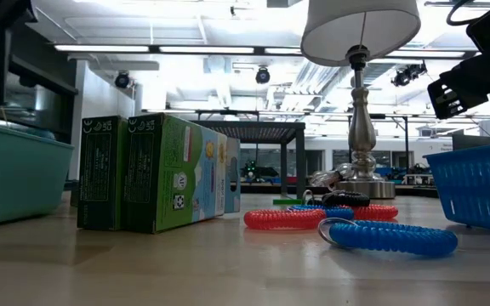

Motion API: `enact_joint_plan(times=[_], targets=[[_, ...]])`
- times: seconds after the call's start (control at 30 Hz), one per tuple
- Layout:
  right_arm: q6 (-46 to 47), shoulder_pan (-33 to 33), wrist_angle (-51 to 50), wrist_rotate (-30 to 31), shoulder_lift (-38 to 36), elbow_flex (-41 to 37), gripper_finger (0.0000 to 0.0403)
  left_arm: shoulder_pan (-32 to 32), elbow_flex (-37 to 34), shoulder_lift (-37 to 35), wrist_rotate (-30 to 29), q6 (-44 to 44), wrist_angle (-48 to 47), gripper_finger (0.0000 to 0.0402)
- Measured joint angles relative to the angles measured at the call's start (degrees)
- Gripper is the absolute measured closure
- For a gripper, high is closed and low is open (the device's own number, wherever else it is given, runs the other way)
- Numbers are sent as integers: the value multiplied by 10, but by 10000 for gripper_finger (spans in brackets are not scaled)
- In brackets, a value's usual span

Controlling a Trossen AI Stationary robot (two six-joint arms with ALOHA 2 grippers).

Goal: Pick & Place Office Desk Supplies
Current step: Put the blue rubber band into the green bin, then put the green rubber band into the green bin

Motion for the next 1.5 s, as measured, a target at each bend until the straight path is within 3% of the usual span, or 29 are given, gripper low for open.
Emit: enact_joint_plan(times=[0.27,0.43,0.7,1.07,1.23,1.5], targets=[[0,0,0,0,0,0,309,0,0,0,-5,0,0,338],[0,0,0,0,0,0,309,15,0,0,-44,50,5,338],[0,0,0,0,0,0,309,102,0,-1,-105,281,92,338],[0,0,0,0,0,0,309,262,0,-1,-84,650,307,338],[0,0,0,0,0,0,309,323,0,-1,-15,731,407,338],[0,0,0,0,0,0,309,378,0,5,-15,779,458,338]])
